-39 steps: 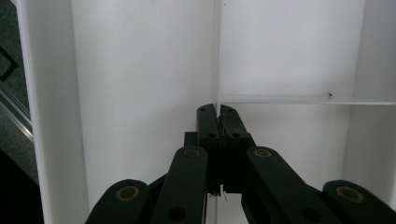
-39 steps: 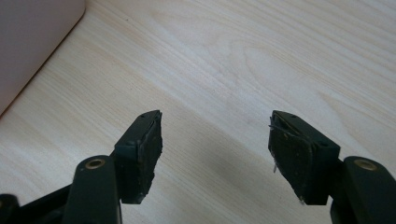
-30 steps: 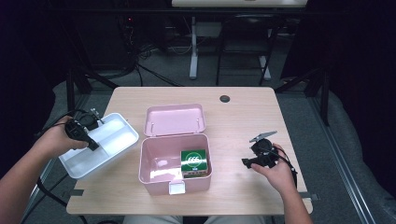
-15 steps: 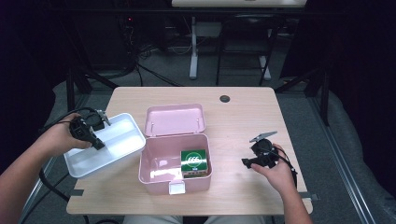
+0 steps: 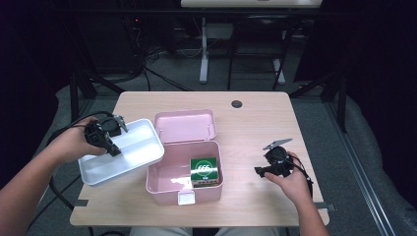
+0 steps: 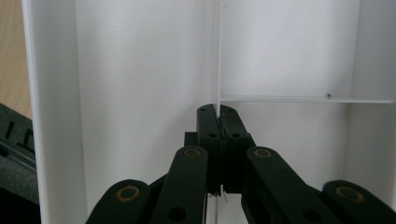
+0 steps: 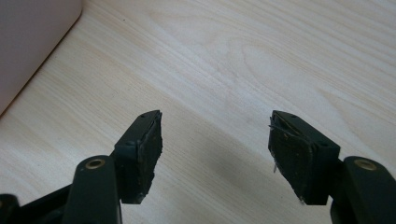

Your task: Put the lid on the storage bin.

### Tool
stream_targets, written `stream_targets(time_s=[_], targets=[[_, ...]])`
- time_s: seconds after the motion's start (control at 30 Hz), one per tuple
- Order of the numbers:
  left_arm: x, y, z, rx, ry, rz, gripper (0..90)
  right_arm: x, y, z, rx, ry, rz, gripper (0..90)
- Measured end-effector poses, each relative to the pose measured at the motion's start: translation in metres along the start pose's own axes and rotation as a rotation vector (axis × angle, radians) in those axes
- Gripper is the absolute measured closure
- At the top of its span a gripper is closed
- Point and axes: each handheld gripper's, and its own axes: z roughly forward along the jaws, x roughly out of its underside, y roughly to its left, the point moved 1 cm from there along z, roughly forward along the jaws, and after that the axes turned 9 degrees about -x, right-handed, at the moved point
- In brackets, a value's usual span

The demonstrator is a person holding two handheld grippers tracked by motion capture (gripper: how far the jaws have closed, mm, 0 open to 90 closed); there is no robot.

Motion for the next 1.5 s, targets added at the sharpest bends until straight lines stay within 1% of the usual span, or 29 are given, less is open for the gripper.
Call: stream_targets(time_s=[0.13,0.17,0.27,0.43,0.47,0.53,0.67,0.83,0.97,1.0,1.03,1.13,1.17,1.5], targets=[[-0.013,-0.005,0.002,0.009,-0.006,0.028,89.4,0.0,0.0,0.0,-0.001,0.004,0.002,34.5],[-0.016,-0.006,0.003,0.01,-0.009,0.042,89.4,0.0,0.001,0.0,-0.001,0.005,0.003,34.5],[-0.027,-0.011,0.004,0.018,-0.015,0.058,89.4,0.001,0.0,0.0,-0.002,0.0,0.001,34.5],[-0.044,-0.018,0.008,0.028,-0.019,0.101,89.4,0.001,-0.001,0.0,0.001,0.003,0.001,34.5],[-0.047,-0.02,0.009,0.031,-0.027,0.103,89.4,0.001,-0.001,0.0,0.001,0.003,0.001,34.5],[-0.053,-0.023,0.009,0.035,-0.028,0.116,89.5,0.001,-0.001,0.0,0.0,0.002,0.001,34.5],[-0.062,-0.028,0.012,0.038,-0.03,0.138,89.4,0.001,-0.001,0.0,-0.001,0.001,0.002,34.5],[-0.07,-0.033,0.012,0.041,-0.049,0.155,89.4,0.001,-0.001,0.0,-0.003,-0.002,0.002,34.5],[-0.077,-0.037,0.011,0.041,-0.042,0.174,89.5,0.001,-0.001,0.0,-0.003,-0.005,0.009,34.5],[-0.078,-0.038,0.011,0.043,-0.053,0.175,89.4,0.001,-0.001,0.0,-0.003,-0.005,0.01,34.5],[-0.08,-0.039,0.011,0.045,-0.046,0.185,89.5,0.001,-0.001,0.0,-0.003,-0.005,0.01,34.5],[-0.086,-0.044,0.011,0.042,-0.057,0.198,89.5,0.001,-0.001,0.0,-0.004,-0.004,0.006,34.5],[-0.088,-0.046,0.011,0.048,-0.06,0.2,89.5,0.001,-0.001,0.0,-0.005,-0.004,0.007,34.5],[-0.108,-0.061,0.01,0.048,-0.072,0.26,89.5,0.002,-0.002,0.0,-0.001,-0.006,0.008,34.5]])
